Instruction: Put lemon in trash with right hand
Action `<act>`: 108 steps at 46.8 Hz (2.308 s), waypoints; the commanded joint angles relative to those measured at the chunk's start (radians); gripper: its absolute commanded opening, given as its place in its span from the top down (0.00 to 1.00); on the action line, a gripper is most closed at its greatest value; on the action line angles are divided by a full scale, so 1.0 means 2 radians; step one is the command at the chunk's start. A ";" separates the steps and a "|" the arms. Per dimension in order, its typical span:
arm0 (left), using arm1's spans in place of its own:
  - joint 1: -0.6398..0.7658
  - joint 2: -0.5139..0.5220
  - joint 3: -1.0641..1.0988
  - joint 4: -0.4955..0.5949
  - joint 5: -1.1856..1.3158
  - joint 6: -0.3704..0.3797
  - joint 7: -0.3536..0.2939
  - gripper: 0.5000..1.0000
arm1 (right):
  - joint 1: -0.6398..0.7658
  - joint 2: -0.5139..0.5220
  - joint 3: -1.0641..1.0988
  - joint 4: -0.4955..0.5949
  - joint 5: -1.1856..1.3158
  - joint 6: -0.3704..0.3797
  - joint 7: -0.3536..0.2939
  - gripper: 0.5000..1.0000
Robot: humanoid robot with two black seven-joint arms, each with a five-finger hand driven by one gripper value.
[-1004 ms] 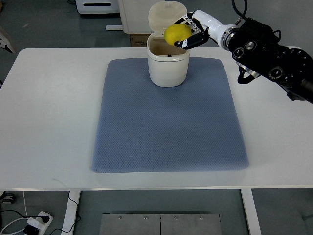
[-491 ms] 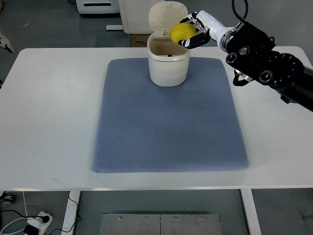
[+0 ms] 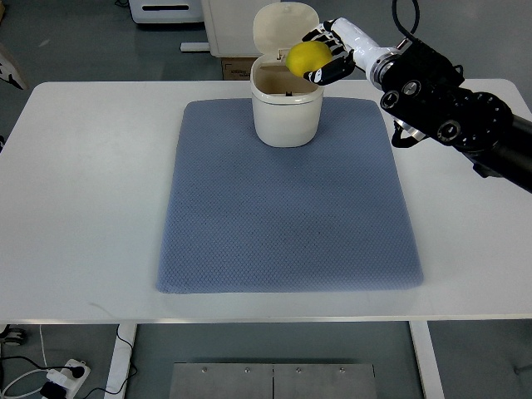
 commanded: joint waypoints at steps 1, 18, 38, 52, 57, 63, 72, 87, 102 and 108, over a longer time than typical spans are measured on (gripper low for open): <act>0.000 0.000 0.000 0.000 0.000 0.000 0.000 0.00 | -0.001 0.000 0.000 0.000 0.000 0.000 0.000 0.25; 0.000 0.000 0.000 0.000 0.000 0.000 0.000 0.00 | -0.006 -0.001 0.000 0.003 0.001 0.003 0.004 0.05; 0.000 0.000 0.000 0.000 0.000 0.000 0.000 0.00 | -0.021 -0.072 0.051 0.009 0.012 0.095 0.009 0.04; 0.000 0.000 0.001 0.000 0.000 0.000 0.000 0.00 | -0.062 -0.108 0.132 0.008 0.093 0.095 0.003 0.04; 0.000 0.000 0.000 0.000 0.000 0.000 0.000 0.00 | -0.084 -0.109 0.174 0.005 0.115 0.089 0.003 0.04; 0.000 0.000 0.000 0.000 0.000 0.000 0.000 0.00 | -0.123 -0.108 0.261 0.005 0.123 0.072 0.005 0.04; 0.000 0.000 0.000 0.000 0.000 0.000 0.000 0.00 | -0.180 -0.106 0.353 0.007 0.124 0.061 0.033 0.03; 0.000 0.000 0.000 0.000 0.000 0.000 0.000 0.00 | -0.259 -0.108 0.412 0.011 0.146 0.061 0.125 0.01; 0.000 0.000 0.000 0.000 0.000 0.000 0.000 0.00 | -0.315 -0.115 0.427 0.075 0.158 0.060 0.149 0.00; 0.000 0.000 0.000 0.000 0.000 0.000 0.000 0.00 | -0.318 -0.114 0.426 0.084 0.158 0.061 0.149 0.00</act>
